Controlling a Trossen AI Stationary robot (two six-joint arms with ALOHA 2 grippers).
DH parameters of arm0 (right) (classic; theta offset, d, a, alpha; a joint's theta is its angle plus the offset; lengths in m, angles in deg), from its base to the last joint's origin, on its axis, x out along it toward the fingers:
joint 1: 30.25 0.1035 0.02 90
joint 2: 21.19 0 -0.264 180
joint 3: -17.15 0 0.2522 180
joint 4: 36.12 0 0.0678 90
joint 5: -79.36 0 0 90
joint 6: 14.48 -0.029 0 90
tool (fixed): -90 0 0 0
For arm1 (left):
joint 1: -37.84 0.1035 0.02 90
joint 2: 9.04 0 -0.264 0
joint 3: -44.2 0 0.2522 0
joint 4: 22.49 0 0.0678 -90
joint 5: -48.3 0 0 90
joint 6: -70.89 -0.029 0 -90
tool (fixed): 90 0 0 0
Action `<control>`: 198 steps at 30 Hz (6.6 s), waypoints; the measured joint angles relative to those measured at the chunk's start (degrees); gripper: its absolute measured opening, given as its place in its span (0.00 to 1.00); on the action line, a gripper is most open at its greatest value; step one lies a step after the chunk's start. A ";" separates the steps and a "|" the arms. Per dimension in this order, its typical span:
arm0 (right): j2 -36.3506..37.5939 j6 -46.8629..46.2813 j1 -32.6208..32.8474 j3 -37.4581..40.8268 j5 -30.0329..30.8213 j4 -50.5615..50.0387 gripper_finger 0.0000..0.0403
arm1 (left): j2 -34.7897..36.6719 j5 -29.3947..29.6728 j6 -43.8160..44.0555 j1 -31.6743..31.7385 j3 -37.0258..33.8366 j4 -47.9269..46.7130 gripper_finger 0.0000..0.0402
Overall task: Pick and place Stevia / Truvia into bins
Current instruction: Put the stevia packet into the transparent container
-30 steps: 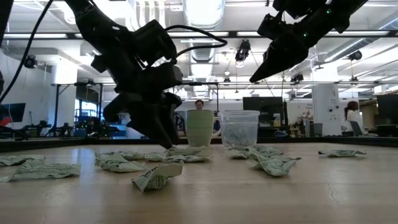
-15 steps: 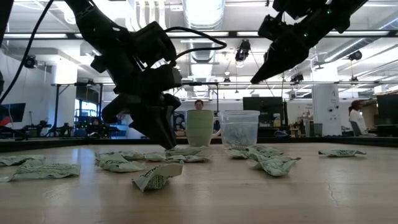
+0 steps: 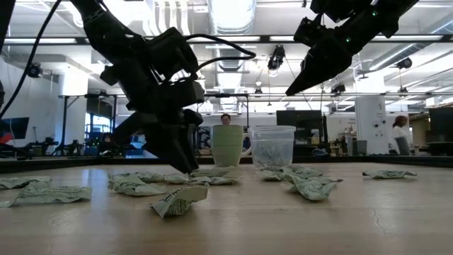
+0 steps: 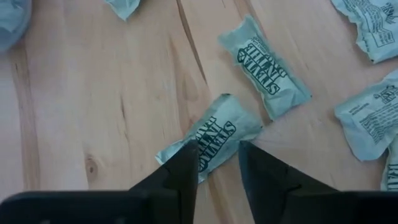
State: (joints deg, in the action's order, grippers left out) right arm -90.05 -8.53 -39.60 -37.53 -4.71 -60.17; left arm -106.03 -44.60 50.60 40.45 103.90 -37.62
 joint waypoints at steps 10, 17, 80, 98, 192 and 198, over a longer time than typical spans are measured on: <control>0.00 0.00 0.00 0.00 0.01 -0.24 0.16 | 0.00 0.42 -1.72 0.00 0.17 0.02 0.01; 0.00 0.00 0.00 0.00 -0.02 -0.26 0.16 | 0.39 6.66 -1.67 0.00 1.53 0.57 0.00; -1.02 -28.15 13.64 3.99 -5.09 -18.88 0.14 | -0.22 14.24 -6.84 6.37 22.04 -3.21 0.39; -8.00 -33.29 22.62 7.71 -4.27 -10.59 0.14 | 19.35 13.89 5.73 -0.30 2.67 -13.40 0.39; -13.77 8.22 -7.61 -6.67 4.51 7.40 0.11 | 24.22 13.82 11.89 -0.48 -5.53 -9.61 0.39; -13.39 8.18 -7.59 -6.64 4.49 6.07 0.26 | 24.22 13.73 11.89 -0.48 -5.53 -9.53 0.39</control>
State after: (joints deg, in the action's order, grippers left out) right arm -103.43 -0.35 -47.18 -44.18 -0.22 -54.10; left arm -81.81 -30.87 62.49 39.97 98.37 -47.14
